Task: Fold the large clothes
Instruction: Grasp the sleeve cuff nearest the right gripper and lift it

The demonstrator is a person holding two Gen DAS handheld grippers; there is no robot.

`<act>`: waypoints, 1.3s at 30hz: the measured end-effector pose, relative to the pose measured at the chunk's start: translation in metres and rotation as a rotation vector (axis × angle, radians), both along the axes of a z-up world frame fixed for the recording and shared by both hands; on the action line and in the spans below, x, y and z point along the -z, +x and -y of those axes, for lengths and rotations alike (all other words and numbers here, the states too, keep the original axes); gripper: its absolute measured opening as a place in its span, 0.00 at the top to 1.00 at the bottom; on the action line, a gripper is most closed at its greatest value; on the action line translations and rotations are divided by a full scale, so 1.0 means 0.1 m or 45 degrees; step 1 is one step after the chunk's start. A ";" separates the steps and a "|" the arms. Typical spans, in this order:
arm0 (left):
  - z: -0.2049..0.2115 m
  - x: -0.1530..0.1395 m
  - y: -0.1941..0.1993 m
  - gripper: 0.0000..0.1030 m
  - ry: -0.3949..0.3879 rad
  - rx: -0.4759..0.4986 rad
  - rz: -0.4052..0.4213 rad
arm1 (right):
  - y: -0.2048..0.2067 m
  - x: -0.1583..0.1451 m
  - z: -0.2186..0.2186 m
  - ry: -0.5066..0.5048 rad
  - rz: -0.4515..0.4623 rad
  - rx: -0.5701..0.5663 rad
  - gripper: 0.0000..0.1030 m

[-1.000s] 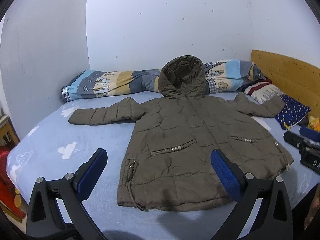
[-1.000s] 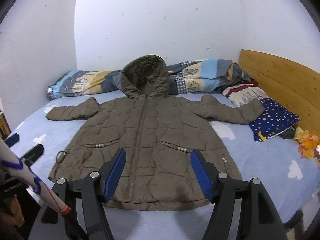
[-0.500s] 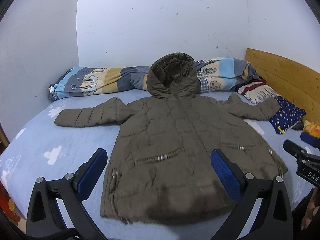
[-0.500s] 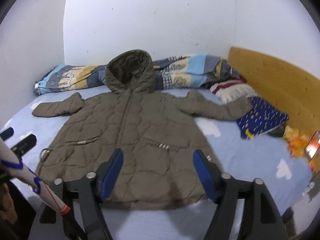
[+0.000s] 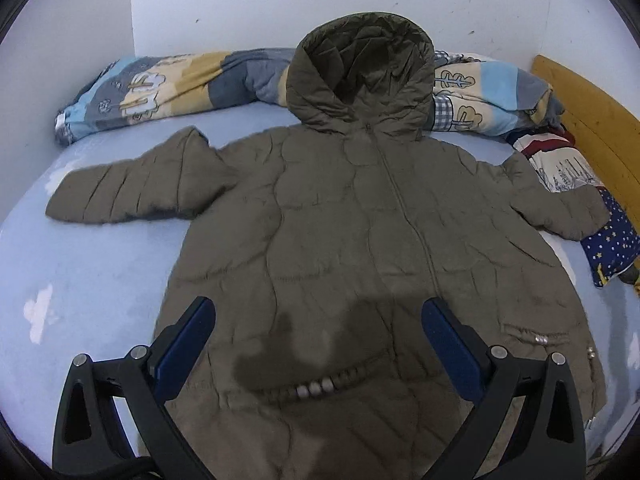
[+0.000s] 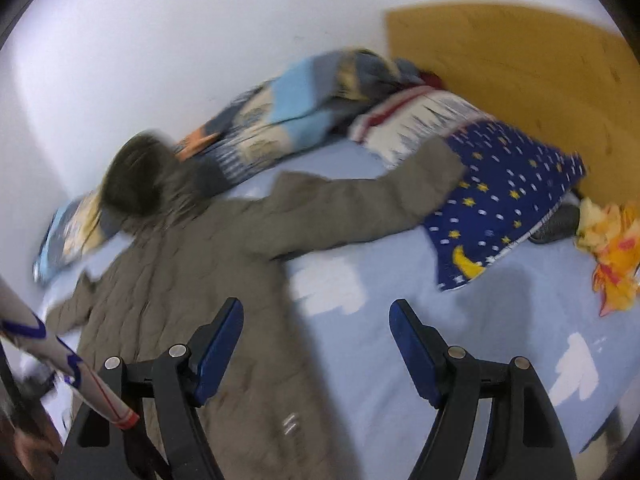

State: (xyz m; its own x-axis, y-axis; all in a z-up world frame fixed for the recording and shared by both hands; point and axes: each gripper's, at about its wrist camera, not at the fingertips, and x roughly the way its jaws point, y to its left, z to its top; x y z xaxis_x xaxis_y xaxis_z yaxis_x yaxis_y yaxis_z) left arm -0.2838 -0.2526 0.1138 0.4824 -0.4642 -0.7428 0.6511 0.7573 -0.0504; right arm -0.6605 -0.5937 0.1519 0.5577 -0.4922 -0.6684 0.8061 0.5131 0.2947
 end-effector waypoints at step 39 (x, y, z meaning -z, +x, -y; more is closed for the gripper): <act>-0.03 -0.17 0.01 0.00 -0.026 0.047 0.086 | 0.59 -0.48 1.89 0.012 0.149 0.269 0.85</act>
State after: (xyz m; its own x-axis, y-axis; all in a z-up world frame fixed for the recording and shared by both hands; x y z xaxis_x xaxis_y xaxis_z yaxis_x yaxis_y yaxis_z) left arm -0.2823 -0.2500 0.1306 0.5134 -0.4975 -0.6992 0.6809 0.7321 -0.0209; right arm -0.6017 -0.7825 0.2001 0.5169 -0.6001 -0.6105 0.8554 0.3334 0.3965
